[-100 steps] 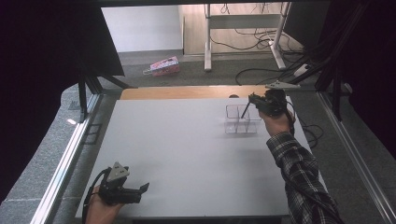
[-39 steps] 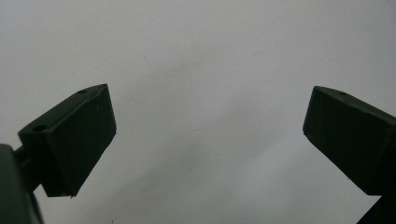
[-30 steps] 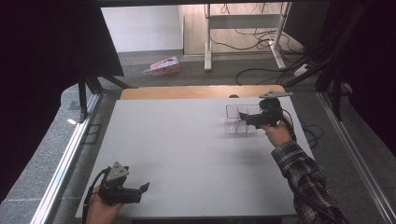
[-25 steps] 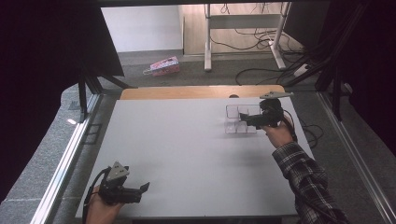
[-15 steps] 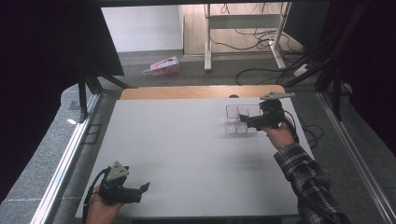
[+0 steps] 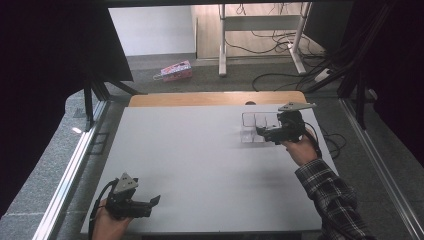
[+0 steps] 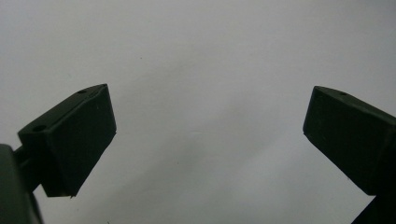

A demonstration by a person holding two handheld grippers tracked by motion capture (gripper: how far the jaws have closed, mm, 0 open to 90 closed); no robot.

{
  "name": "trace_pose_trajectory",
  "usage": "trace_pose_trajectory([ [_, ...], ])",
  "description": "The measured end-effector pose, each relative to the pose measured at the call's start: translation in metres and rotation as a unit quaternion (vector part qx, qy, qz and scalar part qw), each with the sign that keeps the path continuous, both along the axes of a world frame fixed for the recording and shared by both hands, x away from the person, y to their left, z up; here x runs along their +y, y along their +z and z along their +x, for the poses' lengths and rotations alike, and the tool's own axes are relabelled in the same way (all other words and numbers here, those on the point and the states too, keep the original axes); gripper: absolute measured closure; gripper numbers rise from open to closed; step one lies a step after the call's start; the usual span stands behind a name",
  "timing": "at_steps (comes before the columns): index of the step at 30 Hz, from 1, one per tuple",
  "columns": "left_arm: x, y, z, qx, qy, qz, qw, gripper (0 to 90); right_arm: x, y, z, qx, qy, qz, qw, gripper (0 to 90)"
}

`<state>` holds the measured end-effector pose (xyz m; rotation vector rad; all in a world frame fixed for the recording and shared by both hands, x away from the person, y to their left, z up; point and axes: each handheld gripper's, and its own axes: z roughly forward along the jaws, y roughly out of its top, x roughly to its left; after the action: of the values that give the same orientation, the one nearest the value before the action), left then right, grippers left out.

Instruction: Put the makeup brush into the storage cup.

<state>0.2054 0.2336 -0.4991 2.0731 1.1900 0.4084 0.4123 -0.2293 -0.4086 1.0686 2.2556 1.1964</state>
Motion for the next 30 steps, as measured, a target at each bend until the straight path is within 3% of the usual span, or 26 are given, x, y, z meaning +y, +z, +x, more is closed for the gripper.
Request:
trace_pose_trajectory([
  [30,-0.002,0.001,0.0,-0.001,-0.005,-0.001,1.0,2.7,-0.001,-0.013,-0.037,-0.001,0.02,-0.007,0.9998,0.5],
])
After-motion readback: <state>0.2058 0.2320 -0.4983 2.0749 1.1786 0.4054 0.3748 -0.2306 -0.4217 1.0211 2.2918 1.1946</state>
